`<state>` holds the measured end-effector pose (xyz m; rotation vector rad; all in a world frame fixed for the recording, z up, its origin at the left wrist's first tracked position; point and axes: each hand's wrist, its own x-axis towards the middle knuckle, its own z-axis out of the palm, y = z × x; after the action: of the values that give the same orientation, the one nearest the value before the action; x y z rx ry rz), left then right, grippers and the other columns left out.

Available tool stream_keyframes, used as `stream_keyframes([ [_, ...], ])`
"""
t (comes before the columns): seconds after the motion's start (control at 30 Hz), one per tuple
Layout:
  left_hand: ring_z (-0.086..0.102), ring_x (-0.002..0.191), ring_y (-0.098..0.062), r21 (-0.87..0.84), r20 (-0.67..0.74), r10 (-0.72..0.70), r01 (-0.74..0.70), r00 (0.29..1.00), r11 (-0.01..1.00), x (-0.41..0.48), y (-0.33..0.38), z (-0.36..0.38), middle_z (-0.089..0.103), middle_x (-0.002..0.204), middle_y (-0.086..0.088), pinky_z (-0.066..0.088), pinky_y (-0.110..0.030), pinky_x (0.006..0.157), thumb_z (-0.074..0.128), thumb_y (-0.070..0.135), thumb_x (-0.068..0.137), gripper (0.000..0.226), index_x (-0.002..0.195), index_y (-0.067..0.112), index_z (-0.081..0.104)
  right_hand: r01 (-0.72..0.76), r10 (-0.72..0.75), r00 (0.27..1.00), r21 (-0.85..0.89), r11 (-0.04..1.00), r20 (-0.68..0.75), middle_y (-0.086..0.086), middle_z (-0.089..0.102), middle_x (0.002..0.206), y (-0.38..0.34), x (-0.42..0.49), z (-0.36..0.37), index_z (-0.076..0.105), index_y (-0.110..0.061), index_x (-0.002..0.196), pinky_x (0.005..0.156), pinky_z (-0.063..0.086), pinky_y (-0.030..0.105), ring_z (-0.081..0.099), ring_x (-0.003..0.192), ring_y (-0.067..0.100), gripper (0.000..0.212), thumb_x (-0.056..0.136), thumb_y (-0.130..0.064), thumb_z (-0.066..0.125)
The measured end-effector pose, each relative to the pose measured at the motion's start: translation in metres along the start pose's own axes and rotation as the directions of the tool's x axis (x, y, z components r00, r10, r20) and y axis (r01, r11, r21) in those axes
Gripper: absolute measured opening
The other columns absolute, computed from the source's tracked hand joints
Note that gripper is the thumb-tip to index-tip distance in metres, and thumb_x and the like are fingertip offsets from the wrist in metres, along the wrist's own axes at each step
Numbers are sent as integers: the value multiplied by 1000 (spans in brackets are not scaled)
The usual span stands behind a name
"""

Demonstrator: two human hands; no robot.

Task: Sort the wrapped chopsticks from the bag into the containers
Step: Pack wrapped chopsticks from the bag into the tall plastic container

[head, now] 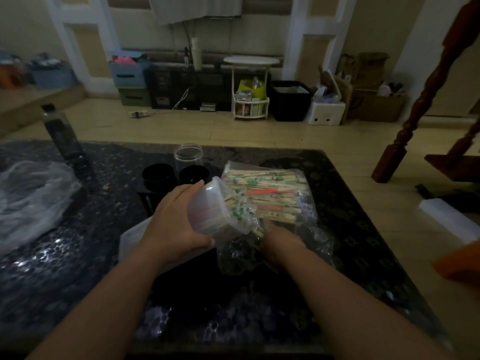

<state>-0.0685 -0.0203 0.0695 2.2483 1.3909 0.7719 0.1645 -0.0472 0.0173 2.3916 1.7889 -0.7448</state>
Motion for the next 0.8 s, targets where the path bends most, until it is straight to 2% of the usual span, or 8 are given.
stream_keyframes([
  [0.1,36,130,-14,14,9,2,-2,1000,1000,-2,1,-1,37,144,7,32,-31,103,78,52,35,127,151,28,32,43,-43,999,27,999,9,17,53,140,2,-14,1,13,-29,155,98,45,41,55,121,34,64,101,-34,47],
  [0.13,35,131,-15,22,20,-6,6,1000,1000,-3,2,-2,37,145,6,32,-30,103,79,49,36,128,152,27,31,54,-54,998,26,998,7,17,54,139,3,-19,2,14,-31,155,97,46,41,56,120,35,61,102,-39,43],
  [0.27,30,137,-18,72,73,-22,17,997,997,-8,4,-3,32,150,2,28,-31,107,80,50,37,133,155,24,23,95,-90,991,47,994,-104,12,63,124,6,-36,7,53,-23,130,83,46,38,60,110,32,40,102,-46,35],
  [0.4,24,141,-20,106,87,-33,24,996,994,-13,6,-5,28,155,0,25,-34,110,91,42,45,133,155,23,20,89,-86,988,17,996,-130,8,66,118,7,-49,8,58,-26,123,85,49,37,62,106,30,30,98,-39,47],
  [0.5,30,138,-20,96,65,-40,34,997,995,-14,7,-9,35,151,0,28,-36,109,74,60,33,137,155,24,23,100,-101,985,-16,995,-137,8,65,118,11,-56,-5,59,-24,121,87,50,36,62,106,29,29,96,-38,53],
  [0.63,31,136,-20,84,32,-26,23,999,996,-16,6,-9,37,149,0,27,-34,108,62,65,30,135,154,24,25,125,-124,991,9,992,-52,6,64,118,14,-70,-25,59,-25,114,83,47,33,60,106,27,28,97,-46,52],
  [0.73,30,136,-19,86,28,-26,24,999,996,-15,7,-8,36,150,1,26,-31,106,62,64,30,135,154,24,26,181,-183,983,49,982,33,4,61,117,12,-82,-33,55,-29,107,81,41,32,57,106,24,32,96,-58,47],
  [0.8,29,136,-18,81,26,-37,35,999,996,-14,7,-8,35,150,1,25,-30,104,69,59,31,134,153,25,26,207,-211,972,48,977,101,1,62,111,12,-85,-38,56,-31,104,84,44,33,57,101,20,29,99,-56,43],
])
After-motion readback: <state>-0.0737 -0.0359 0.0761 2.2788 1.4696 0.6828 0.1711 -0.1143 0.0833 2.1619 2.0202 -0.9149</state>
